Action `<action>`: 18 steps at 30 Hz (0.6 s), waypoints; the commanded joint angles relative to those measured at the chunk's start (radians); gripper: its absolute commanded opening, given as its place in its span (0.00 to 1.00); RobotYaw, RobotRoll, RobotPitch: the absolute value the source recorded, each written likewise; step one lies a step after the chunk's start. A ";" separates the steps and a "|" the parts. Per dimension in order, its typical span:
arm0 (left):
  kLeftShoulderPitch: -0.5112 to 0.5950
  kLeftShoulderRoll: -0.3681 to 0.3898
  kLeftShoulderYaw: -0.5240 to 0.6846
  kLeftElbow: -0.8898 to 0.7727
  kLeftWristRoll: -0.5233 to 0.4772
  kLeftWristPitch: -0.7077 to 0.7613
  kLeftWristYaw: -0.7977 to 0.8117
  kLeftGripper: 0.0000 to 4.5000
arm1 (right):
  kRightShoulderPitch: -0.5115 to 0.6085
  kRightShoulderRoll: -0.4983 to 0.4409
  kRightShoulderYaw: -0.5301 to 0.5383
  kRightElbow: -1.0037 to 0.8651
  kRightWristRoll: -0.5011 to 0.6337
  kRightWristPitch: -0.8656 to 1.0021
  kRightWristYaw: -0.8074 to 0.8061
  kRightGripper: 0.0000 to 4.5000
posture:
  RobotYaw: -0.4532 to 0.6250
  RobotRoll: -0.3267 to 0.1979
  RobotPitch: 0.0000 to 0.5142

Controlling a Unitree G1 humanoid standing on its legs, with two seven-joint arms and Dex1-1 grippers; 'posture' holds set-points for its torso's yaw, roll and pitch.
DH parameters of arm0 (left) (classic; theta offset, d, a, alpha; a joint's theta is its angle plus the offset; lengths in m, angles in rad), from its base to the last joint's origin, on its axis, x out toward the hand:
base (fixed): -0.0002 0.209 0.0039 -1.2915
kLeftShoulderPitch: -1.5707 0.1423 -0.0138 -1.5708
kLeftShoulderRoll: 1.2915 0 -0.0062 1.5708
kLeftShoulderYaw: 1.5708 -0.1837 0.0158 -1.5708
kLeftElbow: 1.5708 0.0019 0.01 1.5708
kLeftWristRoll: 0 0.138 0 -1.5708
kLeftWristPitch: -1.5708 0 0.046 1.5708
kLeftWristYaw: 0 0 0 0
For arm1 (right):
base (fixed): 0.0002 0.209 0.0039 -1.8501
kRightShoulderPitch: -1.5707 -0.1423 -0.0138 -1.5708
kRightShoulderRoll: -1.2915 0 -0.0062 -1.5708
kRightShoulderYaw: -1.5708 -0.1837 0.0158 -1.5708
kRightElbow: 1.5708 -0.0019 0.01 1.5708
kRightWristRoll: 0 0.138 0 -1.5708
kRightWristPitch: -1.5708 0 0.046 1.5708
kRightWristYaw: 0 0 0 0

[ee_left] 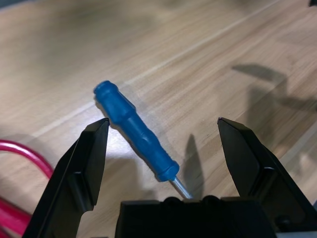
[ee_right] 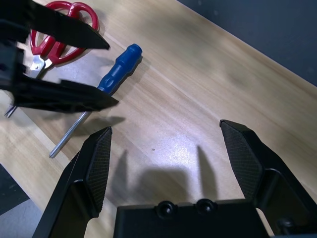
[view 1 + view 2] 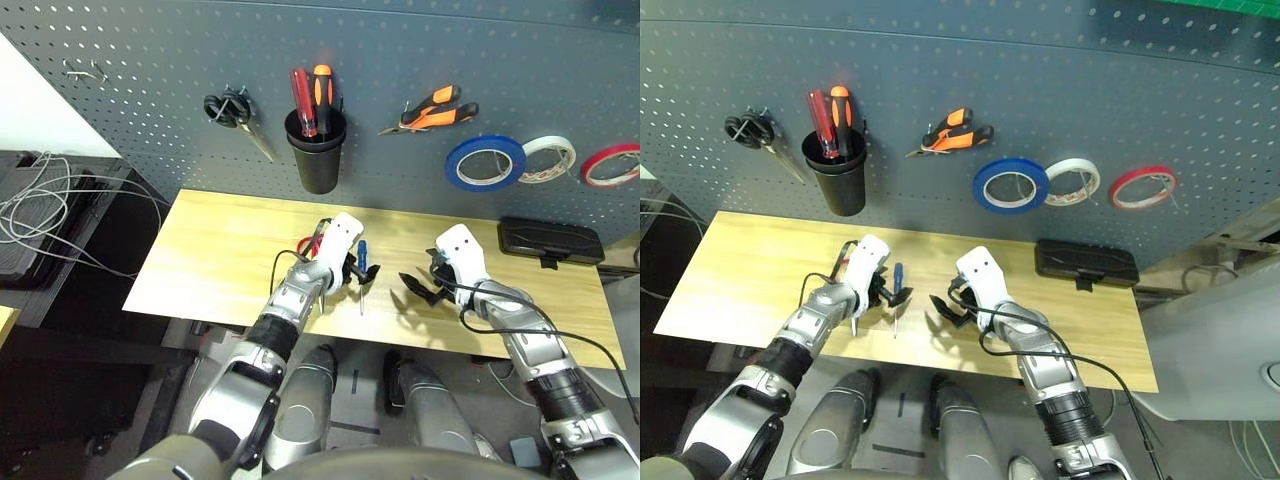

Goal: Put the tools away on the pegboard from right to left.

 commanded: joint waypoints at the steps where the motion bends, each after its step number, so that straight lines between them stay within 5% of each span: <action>1: -0.021 -0.027 -0.017 0.119 0.040 0.038 0.054 1.00 | 0.005 0.013 0.008 -0.023 -0.003 0.028 -0.011 1.00 | 0.52 0.62 0.54; 3: -0.039 -0.044 -0.018 0.168 0.050 0.045 0.069 1.00 | 0.000 0.019 0.010 -0.032 -0.005 0.036 -0.014 1.00 | 0.51 0.62 0.54; 6: -0.064 -0.072 -0.009 0.234 0.061 0.046 0.116 0.86 | -0.012 0.030 0.012 -0.047 -0.007 0.047 -0.020 1.00 | 0.51 0.62 0.53; 15: -0.076 -0.078 0.017 0.242 0.063 -0.008 0.149 0.16 | -0.028 0.023 0.001 -0.044 -0.006 0.033 -0.014 1.00 | 0.52 0.62 0.51; 18: -0.046 -0.067 0.034 0.175 0.053 -0.052 0.160 0.12 | -0.026 0.007 -0.012 -0.045 0.003 0.022 0.002 1.00 | 0.53 0.62 0.50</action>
